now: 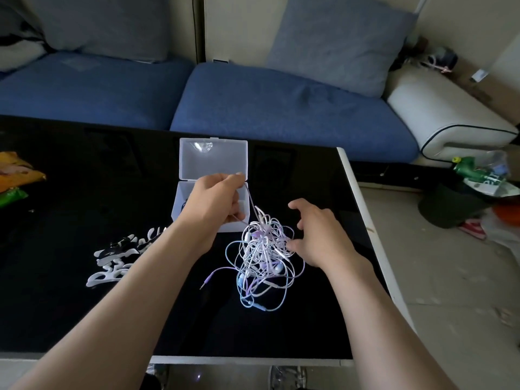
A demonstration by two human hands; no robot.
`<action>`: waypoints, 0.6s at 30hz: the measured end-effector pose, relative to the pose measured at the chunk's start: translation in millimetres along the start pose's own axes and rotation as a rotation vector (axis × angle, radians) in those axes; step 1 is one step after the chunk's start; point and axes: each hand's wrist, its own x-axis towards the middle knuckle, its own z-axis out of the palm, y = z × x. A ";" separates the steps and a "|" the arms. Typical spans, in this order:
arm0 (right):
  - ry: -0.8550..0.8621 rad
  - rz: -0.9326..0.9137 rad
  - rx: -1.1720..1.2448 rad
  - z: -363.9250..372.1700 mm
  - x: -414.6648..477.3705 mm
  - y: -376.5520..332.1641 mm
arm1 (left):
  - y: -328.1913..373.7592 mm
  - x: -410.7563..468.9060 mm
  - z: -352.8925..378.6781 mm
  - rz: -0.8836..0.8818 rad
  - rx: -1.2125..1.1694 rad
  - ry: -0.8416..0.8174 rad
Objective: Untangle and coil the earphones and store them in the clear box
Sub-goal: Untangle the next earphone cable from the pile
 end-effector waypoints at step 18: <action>0.138 -0.155 0.664 -6.8 -9.5 -46.6 | 5.1 -18.9 -12.3 0.124 0.096 -0.061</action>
